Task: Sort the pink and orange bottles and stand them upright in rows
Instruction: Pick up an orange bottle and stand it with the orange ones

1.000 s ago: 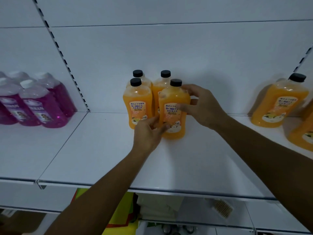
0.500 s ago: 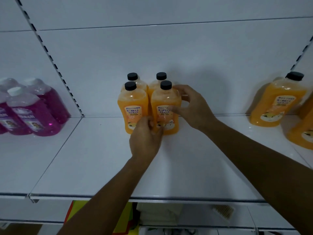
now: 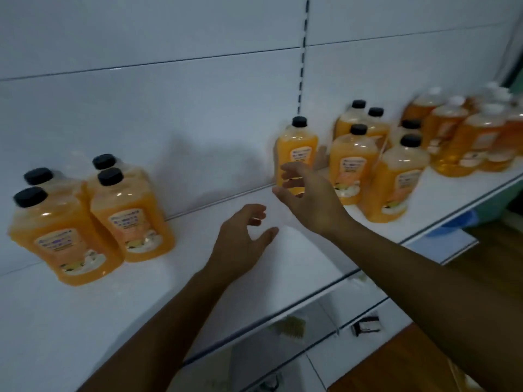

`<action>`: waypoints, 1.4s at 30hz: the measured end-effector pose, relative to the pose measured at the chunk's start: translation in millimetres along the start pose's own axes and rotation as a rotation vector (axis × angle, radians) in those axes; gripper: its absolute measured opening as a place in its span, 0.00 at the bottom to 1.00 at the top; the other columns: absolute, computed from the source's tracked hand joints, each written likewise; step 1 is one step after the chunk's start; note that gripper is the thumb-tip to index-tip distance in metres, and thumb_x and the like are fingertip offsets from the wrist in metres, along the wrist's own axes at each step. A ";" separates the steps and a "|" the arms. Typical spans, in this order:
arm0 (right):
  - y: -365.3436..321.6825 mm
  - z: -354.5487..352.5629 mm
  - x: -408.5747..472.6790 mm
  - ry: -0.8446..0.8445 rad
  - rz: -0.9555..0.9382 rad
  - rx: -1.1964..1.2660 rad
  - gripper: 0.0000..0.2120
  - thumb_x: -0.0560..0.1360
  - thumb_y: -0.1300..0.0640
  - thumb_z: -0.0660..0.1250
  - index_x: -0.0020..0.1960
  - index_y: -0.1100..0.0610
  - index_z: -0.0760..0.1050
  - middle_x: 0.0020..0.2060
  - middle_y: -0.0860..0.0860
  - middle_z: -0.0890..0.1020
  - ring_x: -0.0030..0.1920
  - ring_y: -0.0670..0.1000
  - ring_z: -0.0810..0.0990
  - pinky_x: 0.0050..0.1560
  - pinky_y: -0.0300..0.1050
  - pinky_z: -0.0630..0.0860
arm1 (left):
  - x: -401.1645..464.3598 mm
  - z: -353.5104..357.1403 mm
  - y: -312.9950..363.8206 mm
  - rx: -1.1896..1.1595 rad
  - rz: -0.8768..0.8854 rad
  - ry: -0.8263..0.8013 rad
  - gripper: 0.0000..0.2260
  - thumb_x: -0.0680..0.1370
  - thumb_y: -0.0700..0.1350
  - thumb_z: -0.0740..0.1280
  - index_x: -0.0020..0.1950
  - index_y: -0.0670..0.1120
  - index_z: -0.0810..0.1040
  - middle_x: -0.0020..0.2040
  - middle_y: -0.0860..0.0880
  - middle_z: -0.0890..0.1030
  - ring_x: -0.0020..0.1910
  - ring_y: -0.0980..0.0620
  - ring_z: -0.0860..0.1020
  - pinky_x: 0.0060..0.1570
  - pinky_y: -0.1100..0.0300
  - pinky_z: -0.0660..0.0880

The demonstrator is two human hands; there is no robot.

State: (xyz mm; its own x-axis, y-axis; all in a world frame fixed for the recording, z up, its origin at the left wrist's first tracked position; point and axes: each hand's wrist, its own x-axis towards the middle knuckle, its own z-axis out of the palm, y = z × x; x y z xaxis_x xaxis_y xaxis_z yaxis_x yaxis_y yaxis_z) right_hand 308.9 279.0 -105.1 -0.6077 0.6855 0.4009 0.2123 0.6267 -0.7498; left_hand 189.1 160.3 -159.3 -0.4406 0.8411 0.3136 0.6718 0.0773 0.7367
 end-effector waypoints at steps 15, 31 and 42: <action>89.8 -163.2 -41.0 0.545 0.215 -0.254 0.26 0.72 0.49 0.73 0.66 0.52 0.68 0.61 0.49 0.73 0.55 0.45 0.73 0.50 0.37 0.73 | 75.7 144.2 100.0 -0.213 0.052 -0.279 0.24 0.74 0.49 0.73 0.68 0.47 0.72 0.61 0.53 0.76 0.58 0.54 0.75 0.55 0.59 0.74; 90.2 -162.4 -31.4 0.285 0.101 -0.154 0.27 0.72 0.44 0.72 0.68 0.50 0.71 0.59 0.50 0.77 0.54 0.47 0.77 0.51 0.40 0.77 | 60.7 135.1 86.9 -0.289 0.123 -0.338 0.21 0.74 0.53 0.70 0.66 0.49 0.74 0.58 0.52 0.81 0.54 0.56 0.80 0.52 0.62 0.78; 14.9 -48.3 7.9 0.097 -0.069 -0.032 0.28 0.69 0.42 0.74 0.66 0.51 0.74 0.55 0.50 0.77 0.48 0.47 0.78 0.45 0.35 0.75 | 14.8 11.8 20.3 -0.256 -0.016 -0.029 0.19 0.75 0.43 0.72 0.65 0.47 0.75 0.59 0.51 0.81 0.53 0.54 0.81 0.53 0.55 0.80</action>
State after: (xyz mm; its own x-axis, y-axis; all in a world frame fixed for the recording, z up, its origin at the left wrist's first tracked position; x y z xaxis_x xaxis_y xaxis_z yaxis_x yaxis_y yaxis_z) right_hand 344.2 311.7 -87.7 -0.5453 0.6720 0.5011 0.1978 0.6840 -0.7021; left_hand 203.2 180.6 -146.8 -0.4306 0.8559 0.2864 0.4905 -0.0445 0.8703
